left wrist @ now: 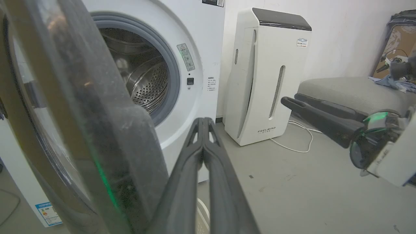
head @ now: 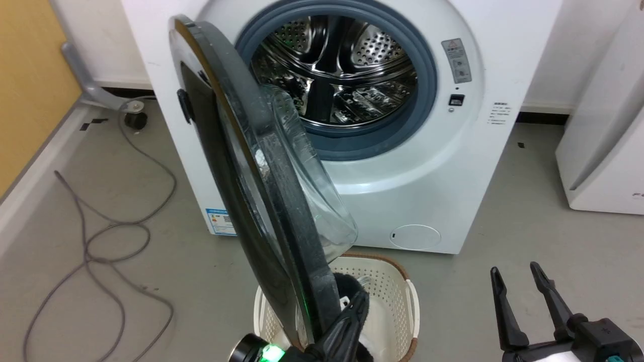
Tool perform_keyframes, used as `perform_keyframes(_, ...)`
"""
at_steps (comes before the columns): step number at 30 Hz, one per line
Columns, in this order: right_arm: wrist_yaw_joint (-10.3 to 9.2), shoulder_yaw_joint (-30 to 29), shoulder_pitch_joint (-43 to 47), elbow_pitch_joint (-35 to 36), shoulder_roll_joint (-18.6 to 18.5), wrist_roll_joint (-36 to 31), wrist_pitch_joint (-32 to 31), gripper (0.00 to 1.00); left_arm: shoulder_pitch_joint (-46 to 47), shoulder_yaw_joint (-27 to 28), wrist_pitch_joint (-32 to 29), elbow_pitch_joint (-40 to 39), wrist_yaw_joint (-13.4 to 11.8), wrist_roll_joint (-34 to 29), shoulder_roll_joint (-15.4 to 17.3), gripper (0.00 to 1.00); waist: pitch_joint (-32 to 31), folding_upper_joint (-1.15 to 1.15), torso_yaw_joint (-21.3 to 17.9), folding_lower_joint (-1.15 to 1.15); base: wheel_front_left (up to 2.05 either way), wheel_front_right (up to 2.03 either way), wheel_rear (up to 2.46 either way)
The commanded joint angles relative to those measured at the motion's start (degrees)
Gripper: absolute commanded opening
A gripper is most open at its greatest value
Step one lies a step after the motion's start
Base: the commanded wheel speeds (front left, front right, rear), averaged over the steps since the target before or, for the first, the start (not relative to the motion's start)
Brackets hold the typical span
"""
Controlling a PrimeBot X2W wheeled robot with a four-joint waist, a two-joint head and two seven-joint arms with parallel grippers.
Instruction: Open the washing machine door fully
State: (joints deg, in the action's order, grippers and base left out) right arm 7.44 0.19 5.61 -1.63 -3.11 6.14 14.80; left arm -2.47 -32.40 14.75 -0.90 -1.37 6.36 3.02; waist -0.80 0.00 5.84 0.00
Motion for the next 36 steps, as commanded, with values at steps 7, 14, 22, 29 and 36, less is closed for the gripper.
perform_keyframes(7,0.05,-0.5,0.1,-0.7,0.2,0.8,0.2,1.0,0.9,1.5,0.3,2.5,0.6,0.0,-0.1,0.0,0.0,0.0,2.4,0.0,0.0,0.0,0.0)
perform_keyframes(14,0.05,0.2,0.2,-0.9,0.2,1.5,0.2,1.0,0.7,2.0,0.3,3.4,1.4,-0.7,-0.1,0.0,-0.3,0.0,6.0,0.0,0.0,0.0,0.0)
perform_keyframes(22,0.05,1.0,0.5,-1.2,0.2,2.2,0.2,1.0,-0.5,2.9,0.3,3.3,1.9,-1.7,-0.1,0.0,-0.3,0.0,10.9,0.0,0.0,0.0,0.0)
perform_keyframes(29,0.05,1.4,0.7,-1.4,0.2,2.9,0.2,1.0,-1.2,4.2,0.3,2.8,2.1,-2.4,0.0,0.0,-0.1,0.0,16.1,0.0,0.0,0.0,0.0)
perform_keyframes(36,0.05,2.2,0.6,-1.6,0.2,3.0,0.2,1.0,-2.6,6.8,0.3,2.6,1.3,-2.4,0.3,0.0,0.6,0.0,21.1,0.0,0.0,0.0,0.0)
